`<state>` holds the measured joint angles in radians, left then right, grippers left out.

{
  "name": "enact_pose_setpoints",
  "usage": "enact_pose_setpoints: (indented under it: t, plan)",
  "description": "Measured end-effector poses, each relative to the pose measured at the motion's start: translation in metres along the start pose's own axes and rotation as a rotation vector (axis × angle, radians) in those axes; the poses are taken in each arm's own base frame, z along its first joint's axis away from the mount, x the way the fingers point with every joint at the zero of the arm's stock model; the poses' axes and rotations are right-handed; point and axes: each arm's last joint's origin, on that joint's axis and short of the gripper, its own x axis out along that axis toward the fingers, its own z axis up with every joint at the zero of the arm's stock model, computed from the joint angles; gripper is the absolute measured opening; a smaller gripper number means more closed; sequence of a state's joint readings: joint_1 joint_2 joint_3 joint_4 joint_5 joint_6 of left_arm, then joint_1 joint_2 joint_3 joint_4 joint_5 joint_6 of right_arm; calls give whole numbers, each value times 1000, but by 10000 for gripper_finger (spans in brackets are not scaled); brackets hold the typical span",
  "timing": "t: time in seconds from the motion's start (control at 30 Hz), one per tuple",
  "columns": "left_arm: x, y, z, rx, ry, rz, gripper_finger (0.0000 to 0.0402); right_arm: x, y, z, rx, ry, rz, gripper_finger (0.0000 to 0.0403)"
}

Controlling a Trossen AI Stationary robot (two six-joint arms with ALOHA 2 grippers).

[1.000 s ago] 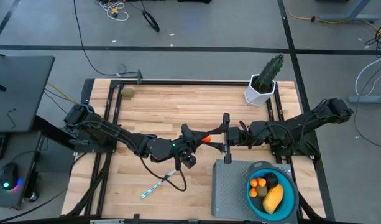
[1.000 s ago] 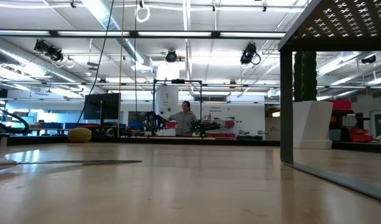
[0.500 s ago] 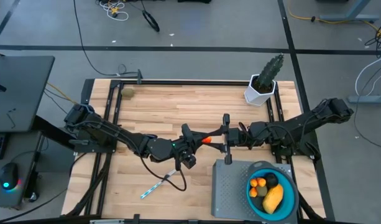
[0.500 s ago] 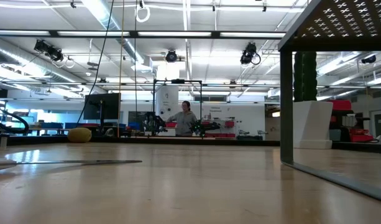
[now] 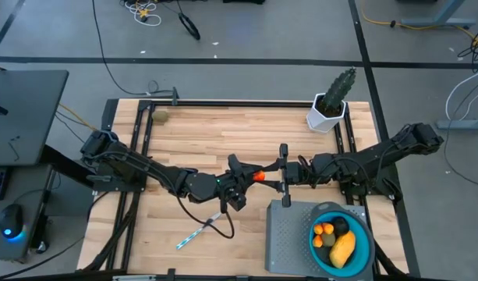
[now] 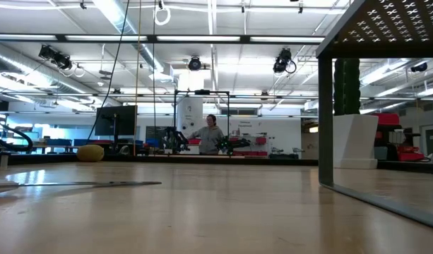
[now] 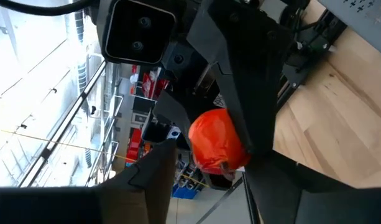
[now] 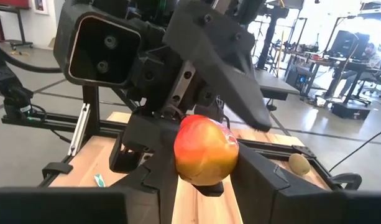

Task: Pick & Place Fruit
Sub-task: Put the yellow pear into the blue strainer bowl on the shelf

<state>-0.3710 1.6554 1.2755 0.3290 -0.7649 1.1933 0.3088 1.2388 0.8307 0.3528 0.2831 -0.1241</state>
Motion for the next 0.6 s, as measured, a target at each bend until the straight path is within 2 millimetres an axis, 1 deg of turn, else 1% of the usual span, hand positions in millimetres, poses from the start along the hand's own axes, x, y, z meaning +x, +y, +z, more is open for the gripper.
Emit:
enact_pose_setpoints:
  t: [0.27, 0.6]
  plan:
    - [2, 1, -2, -12, 13, 5, 230, 0, 0, -1, -3, 15, -1, 134]
    - [2, 1, -3, -31, 31, 12, 243, -1, 0, -1, -12, 17, -2, 134]
